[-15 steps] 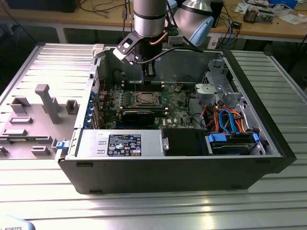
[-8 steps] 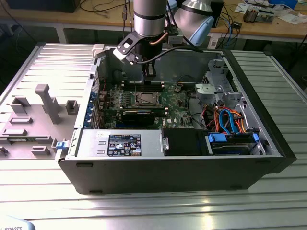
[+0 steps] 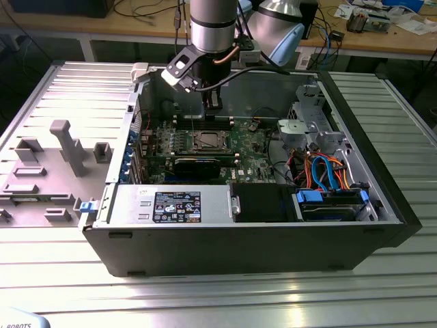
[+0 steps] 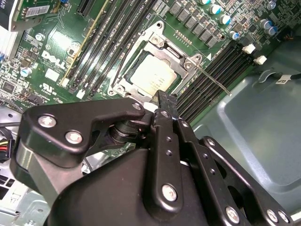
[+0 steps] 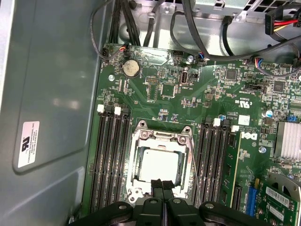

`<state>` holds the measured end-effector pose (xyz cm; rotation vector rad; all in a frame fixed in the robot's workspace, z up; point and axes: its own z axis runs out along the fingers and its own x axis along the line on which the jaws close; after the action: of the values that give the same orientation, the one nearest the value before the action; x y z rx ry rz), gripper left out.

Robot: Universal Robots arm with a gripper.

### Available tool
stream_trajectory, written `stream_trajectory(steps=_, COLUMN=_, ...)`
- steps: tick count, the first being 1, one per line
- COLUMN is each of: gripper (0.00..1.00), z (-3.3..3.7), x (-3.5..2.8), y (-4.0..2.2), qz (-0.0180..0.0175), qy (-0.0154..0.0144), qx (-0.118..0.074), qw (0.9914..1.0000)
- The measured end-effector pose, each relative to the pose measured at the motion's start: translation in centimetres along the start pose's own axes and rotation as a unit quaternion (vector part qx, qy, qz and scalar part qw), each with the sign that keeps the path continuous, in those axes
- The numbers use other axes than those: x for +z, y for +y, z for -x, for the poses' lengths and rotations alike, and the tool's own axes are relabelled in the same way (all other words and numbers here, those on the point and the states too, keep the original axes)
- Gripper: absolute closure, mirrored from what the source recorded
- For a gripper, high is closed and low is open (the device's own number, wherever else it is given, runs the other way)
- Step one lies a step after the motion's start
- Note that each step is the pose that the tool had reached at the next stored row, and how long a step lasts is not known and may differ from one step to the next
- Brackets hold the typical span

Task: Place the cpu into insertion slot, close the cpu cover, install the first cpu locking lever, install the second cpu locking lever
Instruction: 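Install the first cpu locking lever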

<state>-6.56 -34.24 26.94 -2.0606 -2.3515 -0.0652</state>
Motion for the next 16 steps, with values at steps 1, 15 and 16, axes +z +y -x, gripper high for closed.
stream_trajectory(steps=1, gripper=0.89, z=0.0, x=0.0, y=0.0, qz=0.0, qy=0.0, qx=0.0, qw=1.0)
stream_trajectory(steps=15, gripper=0.89, z=0.0, x=0.0, y=0.0, qz=-0.0003, qy=0.0002, qx=-0.007, qw=0.99997)
stream_trajectory(steps=16, gripper=0.89, z=0.0, x=0.0, y=0.0, qz=-0.0003, qy=0.0002, qx=-0.008, qw=0.99997)
